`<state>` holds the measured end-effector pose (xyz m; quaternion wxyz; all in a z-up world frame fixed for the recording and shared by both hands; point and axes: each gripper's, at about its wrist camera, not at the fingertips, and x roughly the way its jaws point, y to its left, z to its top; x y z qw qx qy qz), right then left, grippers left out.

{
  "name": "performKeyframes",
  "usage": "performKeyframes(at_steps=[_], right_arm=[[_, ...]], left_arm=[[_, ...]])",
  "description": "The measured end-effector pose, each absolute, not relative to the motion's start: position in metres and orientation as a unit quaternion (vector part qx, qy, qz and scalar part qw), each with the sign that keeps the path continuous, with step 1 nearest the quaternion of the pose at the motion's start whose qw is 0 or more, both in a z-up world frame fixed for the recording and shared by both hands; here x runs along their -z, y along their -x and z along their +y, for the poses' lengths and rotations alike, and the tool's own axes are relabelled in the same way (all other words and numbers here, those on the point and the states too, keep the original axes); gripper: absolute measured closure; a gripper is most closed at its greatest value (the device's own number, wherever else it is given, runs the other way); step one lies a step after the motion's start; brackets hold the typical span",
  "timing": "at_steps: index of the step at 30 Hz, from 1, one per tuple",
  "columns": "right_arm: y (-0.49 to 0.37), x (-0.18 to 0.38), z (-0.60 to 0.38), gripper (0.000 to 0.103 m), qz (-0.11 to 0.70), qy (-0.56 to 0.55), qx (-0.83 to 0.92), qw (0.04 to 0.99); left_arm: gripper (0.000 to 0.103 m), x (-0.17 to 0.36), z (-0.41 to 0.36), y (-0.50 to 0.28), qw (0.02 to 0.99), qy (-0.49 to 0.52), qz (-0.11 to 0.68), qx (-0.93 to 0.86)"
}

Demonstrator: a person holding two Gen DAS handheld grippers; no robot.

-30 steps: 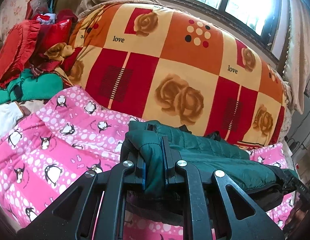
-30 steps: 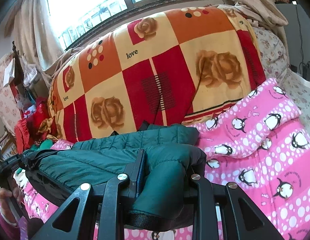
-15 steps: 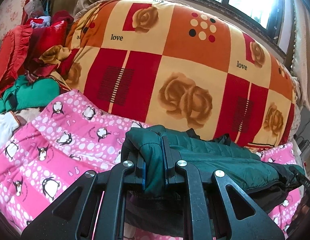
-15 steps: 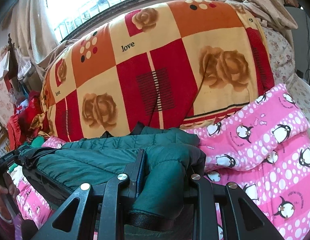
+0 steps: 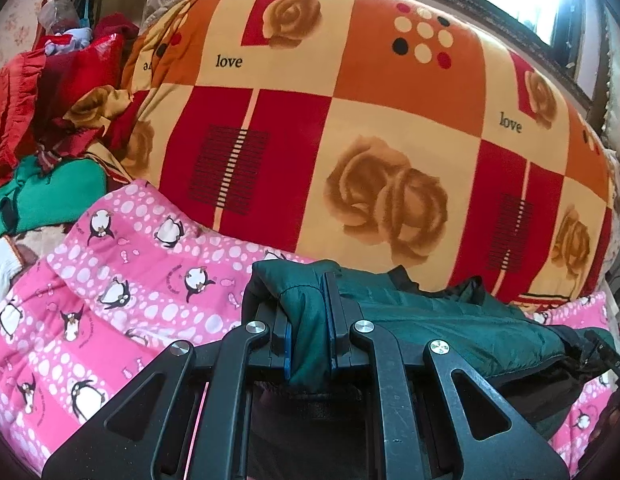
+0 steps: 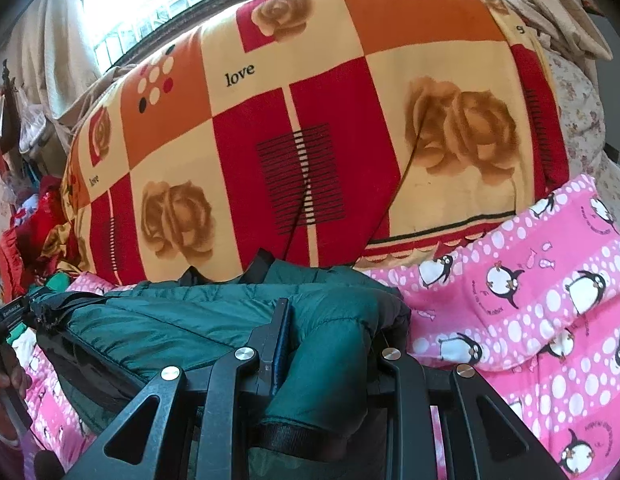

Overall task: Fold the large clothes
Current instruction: 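Lift the hem with both grippers and fold it over toward the collar, then open both grippers and release the folded hem onto the jacket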

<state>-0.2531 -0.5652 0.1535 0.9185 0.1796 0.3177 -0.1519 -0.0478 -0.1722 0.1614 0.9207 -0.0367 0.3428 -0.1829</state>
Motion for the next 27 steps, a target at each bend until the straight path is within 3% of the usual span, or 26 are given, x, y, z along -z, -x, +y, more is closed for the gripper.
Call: performKeyframes(at_steps=[27], right_arm=[[0.176, -0.059, -0.598, 0.079, 0.388, -0.208, 0.183, 0.879]], left_arm=[[0.086, -0.095, -0.208, -0.001, 0.916, 0.006, 0.368, 0.161]])
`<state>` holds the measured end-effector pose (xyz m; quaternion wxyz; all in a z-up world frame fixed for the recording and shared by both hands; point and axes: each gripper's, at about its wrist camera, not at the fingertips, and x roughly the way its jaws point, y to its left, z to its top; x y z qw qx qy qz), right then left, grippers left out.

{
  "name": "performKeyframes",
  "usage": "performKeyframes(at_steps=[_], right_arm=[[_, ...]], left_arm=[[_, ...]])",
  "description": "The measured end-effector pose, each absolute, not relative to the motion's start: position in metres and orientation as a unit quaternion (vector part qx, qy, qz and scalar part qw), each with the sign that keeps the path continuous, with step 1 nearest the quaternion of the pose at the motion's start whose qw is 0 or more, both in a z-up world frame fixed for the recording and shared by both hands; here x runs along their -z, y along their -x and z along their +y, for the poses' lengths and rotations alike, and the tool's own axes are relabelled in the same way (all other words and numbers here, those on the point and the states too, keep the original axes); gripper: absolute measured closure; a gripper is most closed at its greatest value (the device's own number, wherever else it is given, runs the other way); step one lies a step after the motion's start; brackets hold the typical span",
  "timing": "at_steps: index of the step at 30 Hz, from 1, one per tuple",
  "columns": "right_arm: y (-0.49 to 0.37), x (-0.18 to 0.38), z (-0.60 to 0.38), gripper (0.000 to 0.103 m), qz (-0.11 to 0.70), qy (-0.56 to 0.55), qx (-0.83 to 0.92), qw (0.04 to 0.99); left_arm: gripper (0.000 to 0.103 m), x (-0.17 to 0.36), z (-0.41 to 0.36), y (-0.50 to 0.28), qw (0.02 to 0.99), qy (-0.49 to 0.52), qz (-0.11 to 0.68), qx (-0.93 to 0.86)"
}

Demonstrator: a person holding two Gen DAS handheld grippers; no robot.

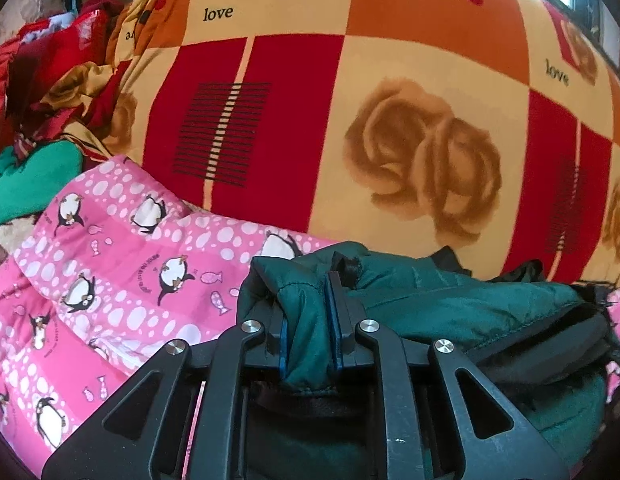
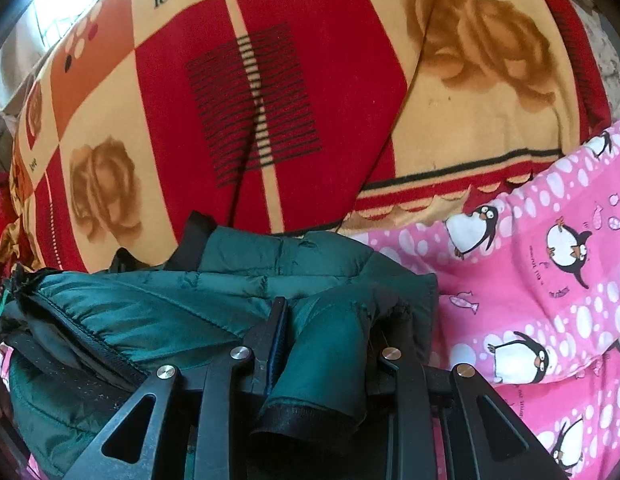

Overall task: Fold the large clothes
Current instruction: 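Open both grippers and release the folded hem onto the jacket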

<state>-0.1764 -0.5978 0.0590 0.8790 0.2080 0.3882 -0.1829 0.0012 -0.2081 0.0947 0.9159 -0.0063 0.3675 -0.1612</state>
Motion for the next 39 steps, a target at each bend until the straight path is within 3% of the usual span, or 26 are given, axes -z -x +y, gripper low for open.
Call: performKeyframes(at_steps=[7, 8, 9, 11, 15, 17, 19, 27, 33, 39], right_arm=[[0.179, -0.061, -0.602, 0.073, 0.381, -0.230, 0.164, 0.880], [0.180, -0.062, -0.605, 0.070, 0.378, -0.237, 0.159, 0.881], [0.184, -0.064, -0.607, 0.069, 0.372, -0.247, 0.152, 0.882], [0.191, -0.069, -0.610, 0.065, 0.364, -0.261, 0.147, 0.882], [0.206, -0.085, -0.607, 0.058, 0.346, -0.257, 0.136, 0.892], [0.215, -0.093, -0.602, 0.036, 0.333, -0.253, 0.127, 0.899], [0.226, -0.104, -0.598, 0.023, 0.312, -0.246, 0.131, 0.908], [0.234, -0.129, -0.572, 0.023, 0.309, -0.192, 0.100, 0.926], [0.188, -0.110, -0.552, 0.023, 0.344, -0.127, 0.106, 0.924], [0.143, -0.078, -0.570, 0.023, 0.376, -0.162, 0.135, 0.902]], left_arm=[[0.069, -0.121, -0.184, 0.012, 0.907, 0.063, 0.364, 0.204], [0.057, -0.125, -0.181, 0.015, 0.908, 0.065, 0.360, 0.202], [0.039, -0.130, -0.177, 0.019, 0.914, 0.065, 0.350, 0.195], [0.027, -0.142, -0.167, 0.028, 0.926, 0.074, 0.319, 0.188], [0.027, -0.156, -0.159, 0.040, 0.932, 0.063, 0.300, 0.192], [0.027, -0.159, -0.159, 0.044, 0.932, 0.054, 0.301, 0.195], [0.027, -0.159, -0.162, 0.050, 0.930, 0.048, 0.303, 0.202], [0.027, -0.142, -0.188, 0.053, 0.926, 0.028, 0.315, 0.207], [0.027, -0.115, -0.213, 0.028, 0.918, 0.006, 0.356, 0.173], [0.025, -0.075, -0.215, -0.001, 0.900, -0.003, 0.414, 0.135]])
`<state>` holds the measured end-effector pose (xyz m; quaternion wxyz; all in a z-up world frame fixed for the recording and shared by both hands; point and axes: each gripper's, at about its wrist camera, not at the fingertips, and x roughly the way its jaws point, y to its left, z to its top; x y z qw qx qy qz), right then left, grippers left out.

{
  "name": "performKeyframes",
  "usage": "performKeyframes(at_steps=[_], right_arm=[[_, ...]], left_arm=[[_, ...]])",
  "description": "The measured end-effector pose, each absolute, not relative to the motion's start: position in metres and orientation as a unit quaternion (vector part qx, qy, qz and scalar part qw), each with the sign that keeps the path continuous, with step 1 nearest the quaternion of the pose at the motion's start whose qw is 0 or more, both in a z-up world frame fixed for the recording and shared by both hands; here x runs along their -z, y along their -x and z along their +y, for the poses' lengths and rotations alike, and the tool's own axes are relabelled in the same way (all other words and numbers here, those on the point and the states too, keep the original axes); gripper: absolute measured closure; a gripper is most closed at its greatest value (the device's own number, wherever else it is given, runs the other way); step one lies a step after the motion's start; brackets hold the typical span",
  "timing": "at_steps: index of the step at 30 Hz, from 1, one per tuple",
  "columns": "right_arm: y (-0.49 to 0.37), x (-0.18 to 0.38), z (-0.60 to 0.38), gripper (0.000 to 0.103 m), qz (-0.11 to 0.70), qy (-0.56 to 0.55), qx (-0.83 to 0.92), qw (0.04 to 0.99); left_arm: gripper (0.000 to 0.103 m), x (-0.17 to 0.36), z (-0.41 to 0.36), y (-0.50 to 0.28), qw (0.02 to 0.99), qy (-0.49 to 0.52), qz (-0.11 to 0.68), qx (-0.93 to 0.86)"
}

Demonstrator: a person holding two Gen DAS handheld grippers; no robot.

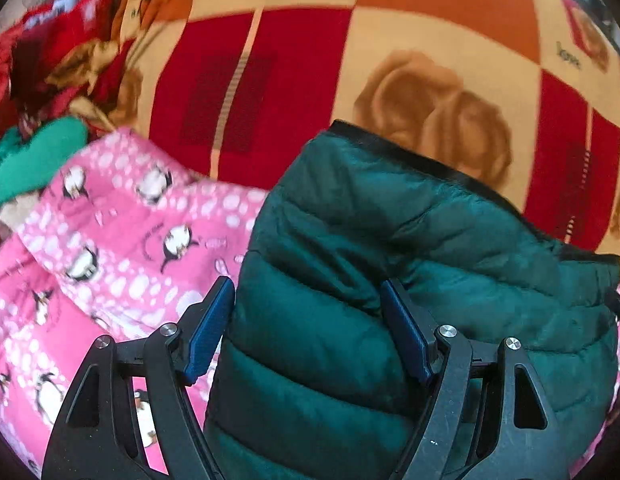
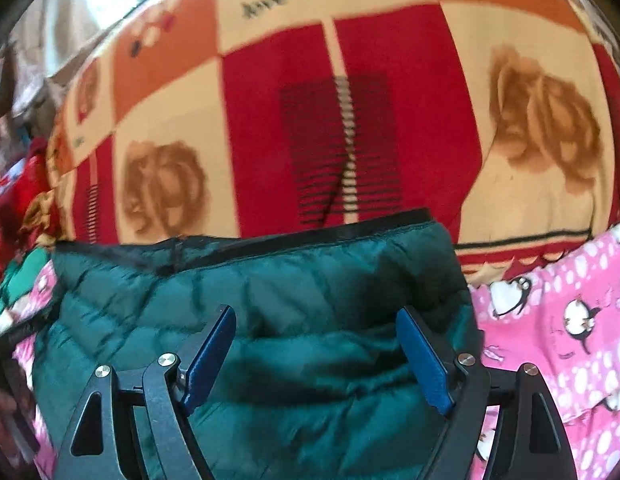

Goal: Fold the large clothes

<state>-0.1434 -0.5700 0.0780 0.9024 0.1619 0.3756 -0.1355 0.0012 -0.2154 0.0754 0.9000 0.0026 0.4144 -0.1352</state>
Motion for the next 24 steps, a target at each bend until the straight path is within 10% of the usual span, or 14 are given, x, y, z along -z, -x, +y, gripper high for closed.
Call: performKeyframes(at_steps=[24], right_arm=[[0.140, -0.079, -0.578, 0.021, 0.390, -0.164, 0.169, 0.890]], left_arm=[[0.017, -0.085, -0.238, -0.033, 0.894, -0.013, 0.427, 0.132]])
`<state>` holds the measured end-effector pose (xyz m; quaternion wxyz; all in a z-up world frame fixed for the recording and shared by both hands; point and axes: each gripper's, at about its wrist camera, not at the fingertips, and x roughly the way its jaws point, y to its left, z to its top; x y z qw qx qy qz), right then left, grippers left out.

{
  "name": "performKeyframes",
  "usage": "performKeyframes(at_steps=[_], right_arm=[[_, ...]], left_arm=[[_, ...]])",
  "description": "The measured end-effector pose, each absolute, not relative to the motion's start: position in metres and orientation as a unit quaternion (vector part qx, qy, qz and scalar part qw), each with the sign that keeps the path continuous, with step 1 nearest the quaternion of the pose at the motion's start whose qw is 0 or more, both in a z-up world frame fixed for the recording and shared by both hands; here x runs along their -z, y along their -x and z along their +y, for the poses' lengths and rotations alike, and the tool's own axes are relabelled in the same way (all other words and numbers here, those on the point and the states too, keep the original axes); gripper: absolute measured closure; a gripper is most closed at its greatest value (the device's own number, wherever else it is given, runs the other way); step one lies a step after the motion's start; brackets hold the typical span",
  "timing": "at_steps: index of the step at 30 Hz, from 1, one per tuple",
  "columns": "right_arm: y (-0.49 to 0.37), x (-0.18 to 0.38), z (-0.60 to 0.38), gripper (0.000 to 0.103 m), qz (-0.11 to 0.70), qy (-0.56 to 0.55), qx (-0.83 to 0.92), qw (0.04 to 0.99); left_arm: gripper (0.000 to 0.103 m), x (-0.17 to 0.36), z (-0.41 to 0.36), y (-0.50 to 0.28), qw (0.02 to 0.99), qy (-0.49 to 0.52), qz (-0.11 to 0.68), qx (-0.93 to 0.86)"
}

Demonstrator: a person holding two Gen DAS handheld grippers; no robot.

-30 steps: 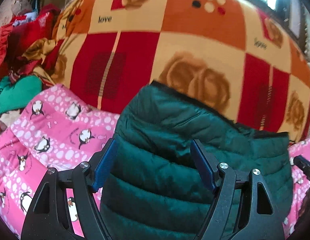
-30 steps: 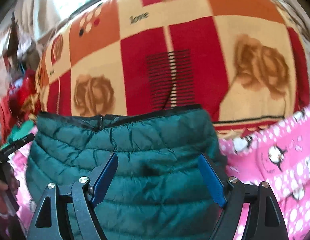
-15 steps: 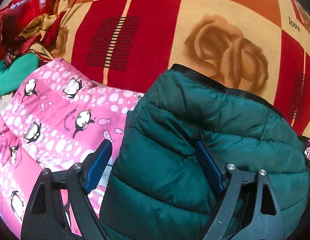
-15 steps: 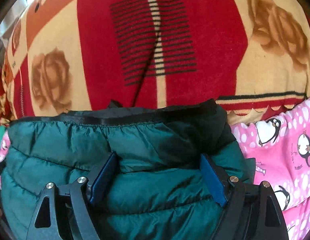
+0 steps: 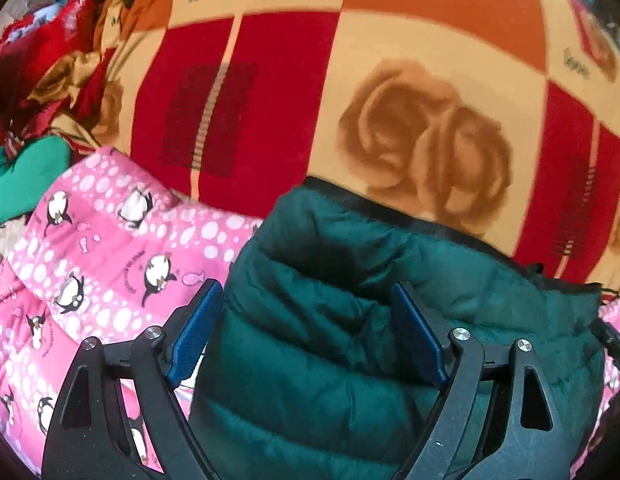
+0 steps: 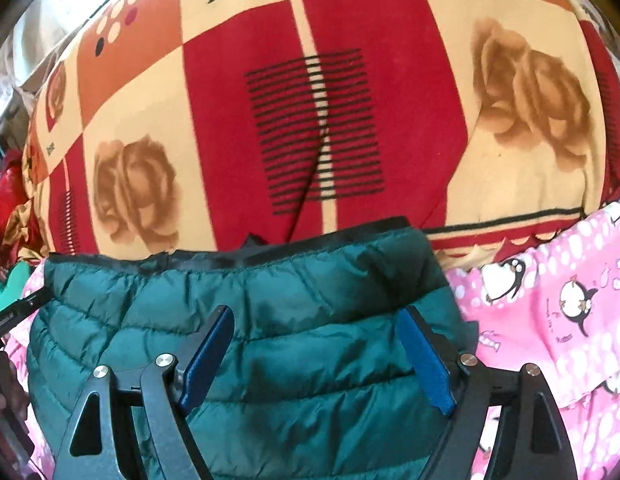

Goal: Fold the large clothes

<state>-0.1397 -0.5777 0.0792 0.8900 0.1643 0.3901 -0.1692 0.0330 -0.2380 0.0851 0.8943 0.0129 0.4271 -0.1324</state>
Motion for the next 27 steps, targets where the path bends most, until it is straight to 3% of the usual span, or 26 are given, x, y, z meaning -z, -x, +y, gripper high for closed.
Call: performKeyframes(at_steps=[5, 9, 15, 21, 27], right_arm=[[0.118, -0.044, -0.582, 0.018, 0.430, -0.156, 0.171, 0.873], [0.113, -0.031, -0.582, 0.016, 0.416, -0.154, 0.179, 0.878], [0.112, -0.044, -0.566, 0.016, 0.426, -0.137, 0.181, 0.876], [0.161, -0.080, -0.532, 0.016, 0.385, -0.148, 0.141, 0.900], [0.164, -0.041, -0.514, 0.012, 0.420, -0.119, 0.147, 0.887]], left_arm=[[0.013, -0.061, -0.239, -0.043, 0.886, -0.033, 0.447, 0.116], [0.010, -0.053, -0.241, -0.047, 0.884, -0.033, 0.450, 0.118], [0.006, -0.047, -0.233, -0.049, 0.883, -0.007, 0.455, 0.116], [0.006, -0.050, -0.231, -0.044, 0.890, -0.008, 0.442, 0.114], [0.006, -0.054, -0.233, -0.031, 0.896, -0.009, 0.431, 0.109]])
